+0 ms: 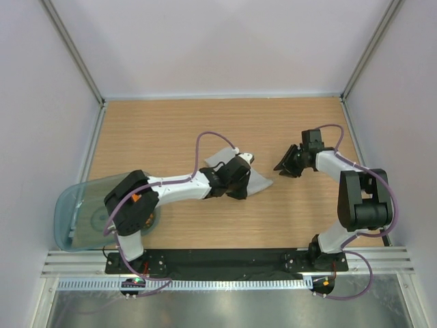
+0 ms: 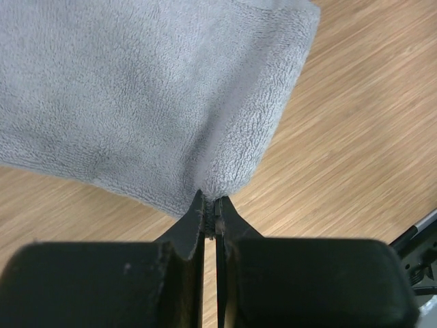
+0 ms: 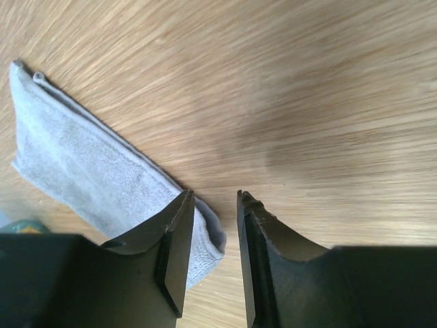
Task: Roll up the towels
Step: Roll the towel
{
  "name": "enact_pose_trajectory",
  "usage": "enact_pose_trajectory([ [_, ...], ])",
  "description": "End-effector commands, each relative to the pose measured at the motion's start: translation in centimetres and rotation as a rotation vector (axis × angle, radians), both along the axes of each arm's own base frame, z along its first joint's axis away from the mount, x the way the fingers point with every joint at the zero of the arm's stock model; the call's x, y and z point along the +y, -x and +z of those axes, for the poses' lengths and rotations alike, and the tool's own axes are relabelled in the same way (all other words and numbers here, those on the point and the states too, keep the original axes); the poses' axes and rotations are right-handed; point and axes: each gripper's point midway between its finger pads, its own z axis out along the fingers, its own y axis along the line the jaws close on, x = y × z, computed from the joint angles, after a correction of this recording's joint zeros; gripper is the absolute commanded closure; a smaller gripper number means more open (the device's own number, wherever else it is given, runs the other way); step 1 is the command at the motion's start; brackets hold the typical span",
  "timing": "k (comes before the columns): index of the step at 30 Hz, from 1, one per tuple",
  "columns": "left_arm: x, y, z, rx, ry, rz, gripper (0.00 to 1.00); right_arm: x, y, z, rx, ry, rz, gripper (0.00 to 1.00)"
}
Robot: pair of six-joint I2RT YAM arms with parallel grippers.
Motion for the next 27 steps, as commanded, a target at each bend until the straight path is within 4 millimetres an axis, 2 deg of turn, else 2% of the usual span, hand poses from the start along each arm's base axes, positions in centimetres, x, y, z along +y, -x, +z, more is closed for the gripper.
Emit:
enact_pose_trajectory([
  [1, -0.8, -0.5, 2.8, 0.015, 0.127, 0.038, 1.00, -1.8, -0.7, 0.6, 0.010, 0.097, 0.003, 0.61],
  [3, -0.6, -0.6, 2.9, 0.068, 0.161, 0.070, 1.00, -2.4, -0.8, 1.0, 0.009, 0.114, -0.005, 0.61],
  [4, -0.5, -0.7, 3.0, 0.081, 0.172, 0.084, 1.00, -2.6, -1.3, 1.8, -0.016, 0.117, -0.011, 0.61],
  [10, 1.4, -2.3, 3.7, 0.258, 0.300, 0.245, 1.00, -1.9, -1.6, 5.0, -0.123, 0.082, 0.017, 0.63],
  [12, 2.0, -2.4, 3.0, 0.311, 0.306, 0.280, 1.00, -1.1, -1.7, 6.6, -0.183, 0.035, 0.044, 0.65],
  [14, 2.6, -2.6, 2.5, 0.390, 0.326, 0.321, 1.00, -0.1, -1.3, 7.2, -0.217, -0.015, 0.072, 0.66],
  [15, 2.8, -2.6, 1.6, 0.425, 0.317, 0.333, 1.00, 1.1, -1.5, 8.7, -0.279, -0.080, 0.113, 0.68],
  [17, 3.2, -2.7, 0.9, 0.460, 0.312, 0.354, 1.00, 2.2, -0.9, 9.1, -0.306, -0.155, 0.144, 0.69],
  [18, 3.5, -2.8, 0.5, 0.465, 0.303, 0.365, 1.00, 3.2, -1.0, 10.4, -0.366, -0.209, 0.186, 0.71],
  [20, 4.1, -2.9, -0.4, 0.490, 0.287, 0.395, 1.00, 4.4, -0.3, 10.5, -0.378, -0.280, 0.216, 0.72],
  [21, 4.3, -3.0, -0.7, 0.502, 0.285, 0.412, 1.00, 5.3, -0.2, 11.4, -0.416, -0.324, 0.254, 0.74],
  [27, 6.0, -3.5, -2.6, 0.560, 0.252, 0.493, 1.00, 9.4, 0.8, 11.1, -0.445, -0.375, 0.375, 0.84],
])
